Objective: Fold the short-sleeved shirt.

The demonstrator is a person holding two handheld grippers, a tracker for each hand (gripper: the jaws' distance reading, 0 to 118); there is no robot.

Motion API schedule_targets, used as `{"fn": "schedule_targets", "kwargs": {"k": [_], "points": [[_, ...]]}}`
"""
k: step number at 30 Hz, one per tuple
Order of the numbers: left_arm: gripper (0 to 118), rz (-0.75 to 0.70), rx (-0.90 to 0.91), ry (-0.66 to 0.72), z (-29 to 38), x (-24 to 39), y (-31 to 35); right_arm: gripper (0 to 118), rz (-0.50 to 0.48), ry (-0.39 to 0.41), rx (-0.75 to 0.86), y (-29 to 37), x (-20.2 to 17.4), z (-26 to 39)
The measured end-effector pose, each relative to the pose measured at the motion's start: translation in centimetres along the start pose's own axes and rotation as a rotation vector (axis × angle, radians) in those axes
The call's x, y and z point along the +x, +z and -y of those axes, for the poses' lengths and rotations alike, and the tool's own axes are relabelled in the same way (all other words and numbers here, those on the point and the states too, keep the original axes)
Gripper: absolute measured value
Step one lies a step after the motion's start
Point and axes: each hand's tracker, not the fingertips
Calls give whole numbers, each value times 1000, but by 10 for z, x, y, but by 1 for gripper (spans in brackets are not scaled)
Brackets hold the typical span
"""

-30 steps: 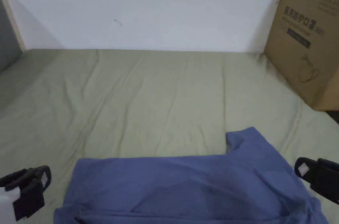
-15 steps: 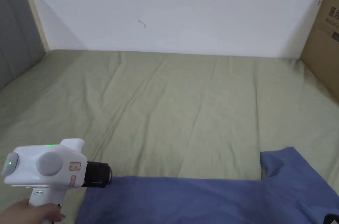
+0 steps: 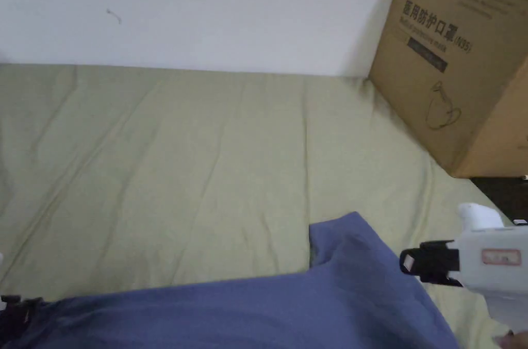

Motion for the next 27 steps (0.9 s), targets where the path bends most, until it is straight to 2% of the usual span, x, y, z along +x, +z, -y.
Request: {"fn": "schedule_targets", "kwargs": {"k": [1, 2, 3, 4, 5, 6, 8, 9, 10, 11, 12, 13, 14, 15, 17, 20, 21, 23, 25, 27], "points": [[0, -15, 5, -10, -4, 5, 3, 104, 32, -5, -28, -17, 5, -17], [0, -13, 13, -17, -3, 6, 9, 118, 94, -21, -57, -38, 8, -30], [0, 5, 23, -13, -3, 6, 14, 118, 119, -26, -103, -56, 12, -40], [0, 24, 28, -4, -2, 6, 19, 118, 123, -79, -73, -69, 18, -47], [0, 21, 28, -1, -5, 6, 21, 118, 136, -104, -138, -86, 25, -54], [0, 16, 28, 1, -4, 6, 23, 117, 139, -109, -196, -112, 39, -59], [0, 8, 32, 3, -1, 5, 28, 116, 217, -80, -291, -143, 49, -56], [0, 8, 32, 3, -3, 6, 30, 111, 221, -51, -327, -149, 51, -52], [0, 7, 26, 4, -3, 6, 30, 96, 256, 3, -331, -144, 33, -43], [0, 7, 20, 7, -3, 5, 30, 89, 294, 86, -270, -133, 25, -39], [0, 9, 14, 13, -3, 4, 29, 79, 260, 95, -234, -125, 22, -39], [0, 12, 10, 22, -6, 2, 26, 36, 202, 88, -227, -118, 21, -39], [0, 18, 12, 33, -6, 1, 25, 0, 166, 78, -231, -111, 16, -37], [0, 21, 15, 39, -7, 0, 23, 0, 207, 75, -223, -104, 13, -30], [0, -6, 55, 61, -10, -1, 22, 0, 191, 88, -143, -91, 15, -27], [0, -44, 142, 111, -16, -8, 26, 0, 127, -73, 15, -67, 18, -41], [0, -25, 173, 147, -20, -12, 27, 0, 117, -101, 67, -57, 16, -45], [0, -11, 240, 184, -27, -15, 34, 0, 107, -74, 173, -28, -6, -42], [0, 0, 317, 164, -33, -14, 44, 0, 133, -8, 245, -8, -23, -39], [0, 17, 363, 129, -38, -11, 56, 0, 131, -9, 281, 10, -19, -45]]}}
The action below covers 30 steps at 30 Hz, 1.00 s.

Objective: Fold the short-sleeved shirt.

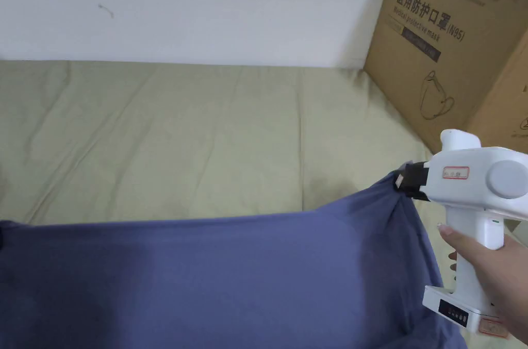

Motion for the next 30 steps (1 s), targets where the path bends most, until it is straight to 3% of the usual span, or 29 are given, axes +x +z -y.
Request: {"fn": "schedule_targets", "kwargs": {"k": [4, 10, 13, 16, 17, 18, 19, 20, 21, 25, 27, 29, 30], "points": [[0, 25, -48, -60, 7, 6, 24, 0, -37, -57, 16, 58, 18, 32], [0, 58, -192, -39, 98, -1, 91, 0, -8, -18, -151, 155, 49, 151], [0, 46, -299, -23, 139, -9, 105, 0, 17, -48, -281, 165, 61, 199], [2, 45, -348, -17, 164, -14, 101, 0, 30, -144, -297, 147, 73, 219], [10, 53, -347, -13, 166, -15, 100, 1, 15, -157, -306, 141, 75, 218], [47, 48, -349, -12, 165, -16, 98, 26, 19, -174, -301, 138, 76, 214], [84, 43, -358, -9, 163, -16, 98, 68, 33, -174, -307, 135, 82, 212], [105, 44, -358, 0, 158, -15, 102, 101, 40, -172, -315, 135, 80, 207], [105, 54, -335, 5, 152, -14, 109, 111, 29, -174, -306, 142, 76, 202], [105, 43, -100, -2, 110, 13, 154, 111, -1, -23, -56, 191, 31, 170], [105, 67, 153, 21, 96, 38, 185, 111, -41, 15, 188, 223, -4, 165], [102, 33, 405, 39, 89, 64, 211, 110, -29, 65, 565, 255, -38, 174], [92, 18, 504, 28, 92, 75, 220, 110, -27, 117, 708, 260, -52, 183]]}}
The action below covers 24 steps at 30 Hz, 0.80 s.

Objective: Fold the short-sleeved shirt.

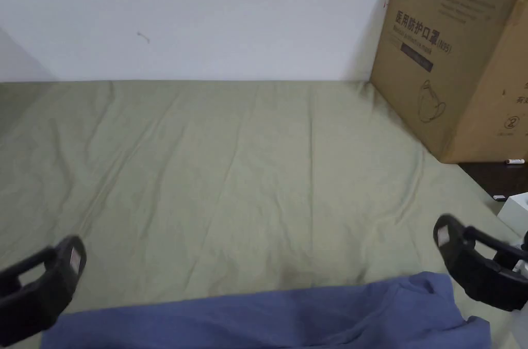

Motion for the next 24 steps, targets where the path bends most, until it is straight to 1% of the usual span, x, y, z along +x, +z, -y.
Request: {"fn": "schedule_targets", "kwargs": {"k": [1, 2, 3, 4, 5, 6, 7, 8, 9, 10, 11, 13, 15, 16, 17, 18, 19, 20, 21, 23, 24], "points": [[74, -16, 105, -46, -1, 11, 7, 110, 125, 85, 126, 6, -21, 4], [44, -23, 169, -92, -2, 21, 10, 107, 245, 143, 128, 6, -37, 6], [0, -54, 198, -139, -2, 30, 12, 87, 243, 159, 72, 3, -43, 4], [0, -97, 211, -182, 3, 35, 9, 41, 120, 128, 21, 2, -46, 2], [0, -134, 211, -211, 4, 41, 9, 0, 42, 103, 20, -2, -50, 5], [0, -151, 235, -204, 3, 43, 11, 0, 36, 114, 13, -5, -53, 4], [0, -110, 228, -184, 2, 42, 12, 0, 51, 97, 26, -2, -55, 0], [0, -86, 225, -177, 2, 46, 12, 0, -8, 54, 8, 0, -54, -3], [0, -75, 218, -175, 1, 46, 13, 0, -33, 12, -3, 1, -50, -4], [0, -77, 214, -178, -2, 44, 15, 0, -25, -13, -20, 3, -51, -8], [0, -77, 188, -185, -7, 39, 15, 0, -18, -10, -32, 5, -51, -13], [0, -52, 71, -169, -19, 21, 10, 0, -17, 19, -69, 6, -46, -13], [0, 97, -183, -58, -27, -19, -11, 0, -88, 19, -111, 9, -41, -18], [0, 159, -363, 45, -28, -41, -26, 0, -125, -4, -141, 11, -39, -20], [0, 227, -528, 165, -21, -66, -41, 0, -140, -23, -175, 10, -35, -13], [0, 285, -629, 286, -9, -90, -52, 0, -145, -31, -209, 9, -35, -11], [0, 304, -695, 400, 5, -111, -60, 0, -144, -30, -245, 9, -37, -9], [2, 310, -732, 499, 19, -125, -66, 0, -145, -28, -282, 6, -38, -6], [28, 352, -744, 576, 34, -144, -72, 0, -156, -31, -323, 2, -42, 1], [115, 309, -777, 633, 61, -172, -83, 0, -193, -36, -391, -4, -47, 7], [115, 303, -819, 653, 75, -178, -87, 0, -210, -39, -419, -7, -50, 9]]}}
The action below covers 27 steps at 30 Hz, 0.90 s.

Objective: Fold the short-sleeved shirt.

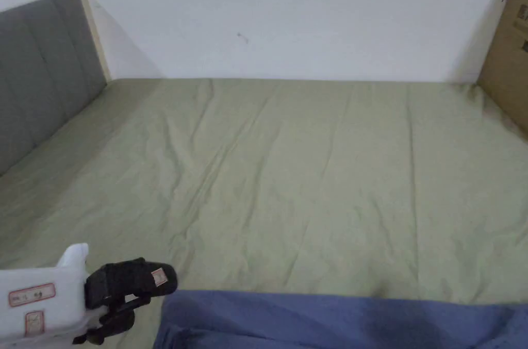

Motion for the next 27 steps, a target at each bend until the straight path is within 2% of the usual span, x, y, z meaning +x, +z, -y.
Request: {"fn": "schedule_targets", "kwargs": {"k": [3, 7, 8, 10, 11, 12, 13, 14, 15, 16, 17, 18, 19, 20, 22, 23, 24, 26, 27], "points": [[118, 79, -10, 99, 0, -44, -17, 0, -28, 23, -58, -15, -9, 1], [118, 231, -64, 308, 4, -93, -49, 0, -58, 85, -116, -30, -25, -4], [118, 313, -87, 368, 6, -111, -64, 0, -67, 99, -127, -33, -29, -6], [118, 544, -42, 391, 8, -106, -77, 0, -81, 121, -147, -39, -38, -7], [118, 563, -78, 420, 10, -101, -90, 0, -90, 131, -158, -43, -42, -8], [108, 545, -105, 416, 3, -114, -101, 0, -97, 138, -168, -46, -46, -8], [81, 470, -129, 323, -1, -108, -110, 0, -108, 142, -183, -49, -50, -7], [25, 387, -139, 218, -7, -105, -113, 0, -125, 142, -202, -52, -54, -7], [9, 279, -125, 167, -12, -107, -117, 0, -141, 141, -215, -54, -56, -7], [8, 44, -145, 150, 0, -98, -129, 0, -158, 140, -226, -56, -60, -7], [8, -38, -179, 184, 11, -112, -128, 0, -169, 143, -233, -56, -61, -6], [8, 196, -75, 281, 11, -95, -121, 0, -174, 148, -236, -56, -64, -5], [8, 105, -75, 209, 10, -78, -122, 0, -181, 156, -239, -54, -66, -5], [8, -48, -115, 67, 2, -61, -113, 0, -184, 163, -239, -52, -69, -5], [9, -201, -78, -142, 3, -17, -92, 0, -186, 172, -238, -47, -66, -3], [9, -330, -60, -265, 8, 6, -79, 0, -191, 172, -237, -44, -65, -4], [9, -602, -18, -436, 11, 33, -62, 0, -191, 168, -235, -41, -64, -4], [9, -924, 122, -605, 34, 61, -51, 0, -193, 127, -231, -37, -46, 2], [9, -928, 164, -644, 40, 69, -48, 0, -193, 103, -234, -34, -43, 4]]}}
